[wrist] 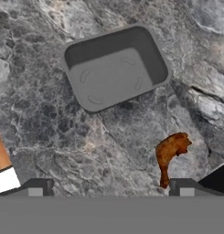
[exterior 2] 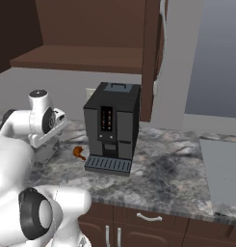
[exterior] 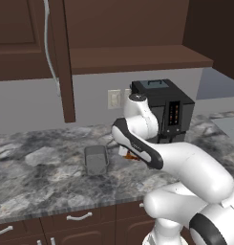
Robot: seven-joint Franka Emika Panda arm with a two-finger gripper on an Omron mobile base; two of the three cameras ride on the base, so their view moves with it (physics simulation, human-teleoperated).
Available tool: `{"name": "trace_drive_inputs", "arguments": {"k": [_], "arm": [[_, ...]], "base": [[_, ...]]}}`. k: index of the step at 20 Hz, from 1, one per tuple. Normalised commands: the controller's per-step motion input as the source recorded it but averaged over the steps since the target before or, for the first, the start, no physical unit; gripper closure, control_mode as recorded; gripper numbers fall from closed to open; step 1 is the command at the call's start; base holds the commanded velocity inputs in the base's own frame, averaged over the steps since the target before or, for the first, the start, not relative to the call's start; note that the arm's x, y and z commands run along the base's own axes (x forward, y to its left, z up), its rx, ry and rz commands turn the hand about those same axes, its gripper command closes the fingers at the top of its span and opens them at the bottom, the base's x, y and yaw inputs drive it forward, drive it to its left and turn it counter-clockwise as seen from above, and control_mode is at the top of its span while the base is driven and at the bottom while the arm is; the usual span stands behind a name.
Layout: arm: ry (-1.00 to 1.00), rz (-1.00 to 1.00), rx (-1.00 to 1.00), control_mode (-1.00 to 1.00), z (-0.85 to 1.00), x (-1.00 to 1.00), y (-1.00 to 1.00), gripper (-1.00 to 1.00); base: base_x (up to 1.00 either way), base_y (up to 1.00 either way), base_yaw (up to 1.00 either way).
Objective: Retrieve the tupperware from the cabinet, then place the raw meat into the tupperware to avoid contamination.
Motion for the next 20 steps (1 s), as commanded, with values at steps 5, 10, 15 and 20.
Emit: {"name": "trace_drive_inputs", "arguments": {"k": [5, 10, 15, 20], "arm": [[0.00, 0.00, -0.02, -1.00, -0.12, 0.00, -0.18, -1.00], [0.00, -0.01, -0.05, -1.00, -0.11, 0.03, -0.02, -1.00], [0.00, -0.01, -0.05, -1.00, -0.11, 0.03, -0.01, -1.00], [0.00, -0.01, -0.04, -1.00, -0.18, 0.10, -0.10, -1.00]], "base": [[0.00, 0.00, 0.00], [0.00, 0.00, 0.00], [0.00, 0.00, 0.00], [0.00, 0.00, 0.00]]}}
